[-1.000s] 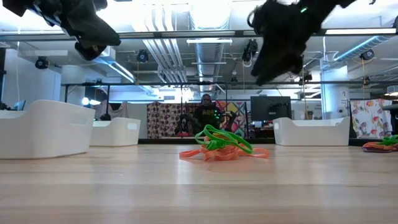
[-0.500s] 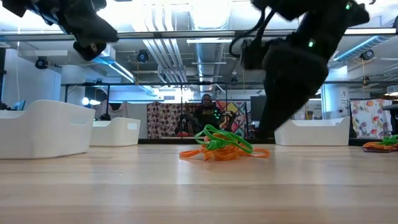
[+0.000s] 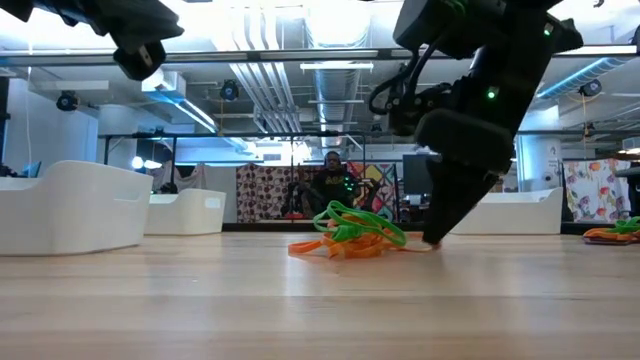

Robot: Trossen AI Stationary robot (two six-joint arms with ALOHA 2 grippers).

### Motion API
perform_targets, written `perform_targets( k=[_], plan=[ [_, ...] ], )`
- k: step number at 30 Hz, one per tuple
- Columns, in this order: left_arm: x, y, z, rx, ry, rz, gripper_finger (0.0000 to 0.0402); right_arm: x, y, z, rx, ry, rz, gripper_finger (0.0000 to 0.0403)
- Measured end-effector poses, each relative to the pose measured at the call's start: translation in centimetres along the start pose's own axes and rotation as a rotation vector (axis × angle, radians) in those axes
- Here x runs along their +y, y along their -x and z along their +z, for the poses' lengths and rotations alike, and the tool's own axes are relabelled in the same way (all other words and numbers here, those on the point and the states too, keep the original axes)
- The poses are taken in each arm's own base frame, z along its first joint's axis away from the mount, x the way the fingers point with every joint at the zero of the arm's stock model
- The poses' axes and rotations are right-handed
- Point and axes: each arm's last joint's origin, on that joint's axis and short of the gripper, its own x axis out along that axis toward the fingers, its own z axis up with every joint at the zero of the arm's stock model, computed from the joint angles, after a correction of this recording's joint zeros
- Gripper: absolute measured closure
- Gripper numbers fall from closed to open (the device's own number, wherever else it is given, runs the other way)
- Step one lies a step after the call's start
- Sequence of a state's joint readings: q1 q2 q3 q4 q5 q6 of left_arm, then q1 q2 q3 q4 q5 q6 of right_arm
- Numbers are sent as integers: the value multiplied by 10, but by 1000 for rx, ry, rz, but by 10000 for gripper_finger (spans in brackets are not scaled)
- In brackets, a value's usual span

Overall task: Sort rubber bands into baskets
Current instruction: Put the orange rubber band into the top right white bin

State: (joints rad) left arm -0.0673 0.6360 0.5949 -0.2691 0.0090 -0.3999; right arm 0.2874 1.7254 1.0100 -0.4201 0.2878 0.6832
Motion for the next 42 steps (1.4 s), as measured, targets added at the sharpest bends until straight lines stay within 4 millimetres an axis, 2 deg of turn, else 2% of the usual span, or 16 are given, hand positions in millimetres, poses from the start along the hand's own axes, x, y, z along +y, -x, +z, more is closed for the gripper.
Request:
perform_targets(
  k=[6, 13, 17, 20, 25, 31, 37, 42],
  plan=[
    [0, 1, 0, -4, 0, -1, 359, -24, 29, 5, 50, -23, -55, 394],
    [-1, 2, 2, -24, 1, -10, 359, -74, 80, 12, 96, -134, -137, 394],
    [-2, 3, 4, -48, 1, -20, 359, -117, 104, 17, 97, -392, -211, 394],
    [-4, 3, 6, -55, -1, -60, 359, -152, 114, 22, 62, -608, -296, 394],
    [-8, 4, 7, -37, 16, -171, 359, -207, 115, 29, 40, -799, -389, 394],
    [-9, 7, 7, -27, 93, -202, 359, -264, 109, 29, 59, -903, -483, 394],
    [-10, 11, 9, -46, 117, -238, 359, -303, 88, 40, -9, -901, -514, 394],
    [-9, 11, 8, -33, 133, -224, 359, -322, 58, 36, 84, -926, -546, 392]
  ],
)
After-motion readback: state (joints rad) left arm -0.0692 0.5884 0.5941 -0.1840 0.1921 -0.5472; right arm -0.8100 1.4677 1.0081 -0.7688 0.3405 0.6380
